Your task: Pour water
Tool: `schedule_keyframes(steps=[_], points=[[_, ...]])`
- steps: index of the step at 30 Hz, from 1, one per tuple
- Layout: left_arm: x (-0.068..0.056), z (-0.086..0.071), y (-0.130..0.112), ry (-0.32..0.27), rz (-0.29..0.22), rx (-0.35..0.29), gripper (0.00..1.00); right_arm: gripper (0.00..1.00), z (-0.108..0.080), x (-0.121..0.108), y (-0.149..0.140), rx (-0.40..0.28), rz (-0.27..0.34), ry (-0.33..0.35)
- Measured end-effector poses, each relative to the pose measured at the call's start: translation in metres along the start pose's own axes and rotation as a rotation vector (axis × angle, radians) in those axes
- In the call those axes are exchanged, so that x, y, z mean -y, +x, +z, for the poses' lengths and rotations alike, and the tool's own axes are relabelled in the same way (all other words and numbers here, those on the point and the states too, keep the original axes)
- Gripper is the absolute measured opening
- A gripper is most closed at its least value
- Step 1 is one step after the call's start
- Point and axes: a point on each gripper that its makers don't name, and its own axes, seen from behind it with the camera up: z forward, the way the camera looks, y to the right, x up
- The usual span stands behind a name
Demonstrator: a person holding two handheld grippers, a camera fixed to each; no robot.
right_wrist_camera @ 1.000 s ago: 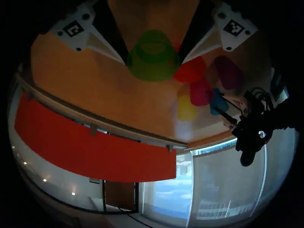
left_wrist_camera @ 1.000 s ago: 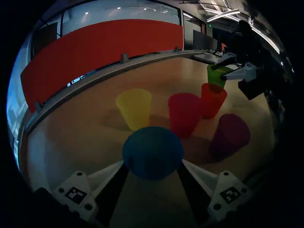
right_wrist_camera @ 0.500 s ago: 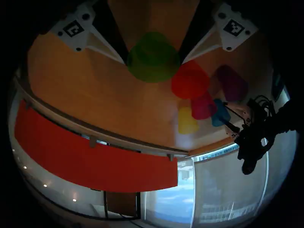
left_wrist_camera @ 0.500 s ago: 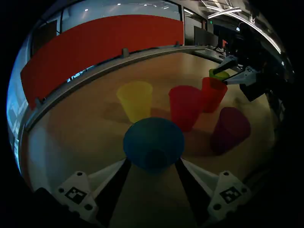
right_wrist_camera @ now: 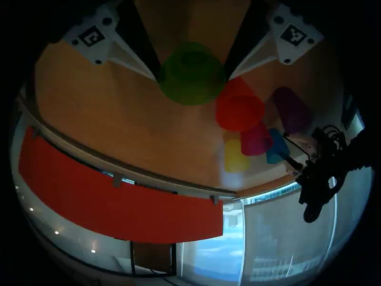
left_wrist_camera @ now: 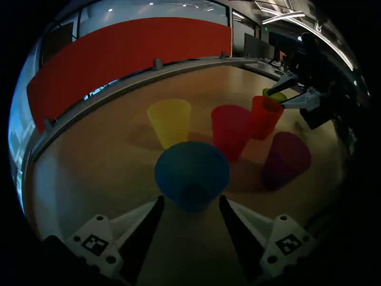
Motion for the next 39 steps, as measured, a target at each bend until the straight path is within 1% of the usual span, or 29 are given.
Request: schedule_keyframes(steps=[5,10,14,20,27,33,39], points=[[-0.001,-0.002,-0.002,0.001,-0.002,0.001,0.85,0.94,-0.002,0.001,-0.002,-0.001,0.008,-0.002],[-0.002,-0.005,-0.005,0.001,-0.006,0.009,0.85,0.99,-0.004,0.002,-0.006,0.007,0.022,-0.002],[-0.002,-0.007,-0.006,0.003,-0.011,0.011,0.85,1.00,-0.007,0.000,-0.010,0.016,0.023,-0.016],[0.001,-0.016,-0.005,0.017,-0.014,0.001,0.85,1.00,-0.018,0.002,-0.014,0.009,0.031,-0.026],[0.002,-0.030,-0.010,0.039,-0.026,-0.010,0.85,0.99,-0.034,0.000,-0.017,-0.012,0.055,-0.068],[0.003,-0.047,-0.011,0.073,-0.039,-0.048,0.85,0.99,-0.051,0.006,-0.014,-0.040,0.071,-0.089],[0.003,-0.065,-0.011,0.110,-0.044,-0.088,0.85,0.99,-0.067,0.012,-0.011,-0.070,0.061,-0.116]])
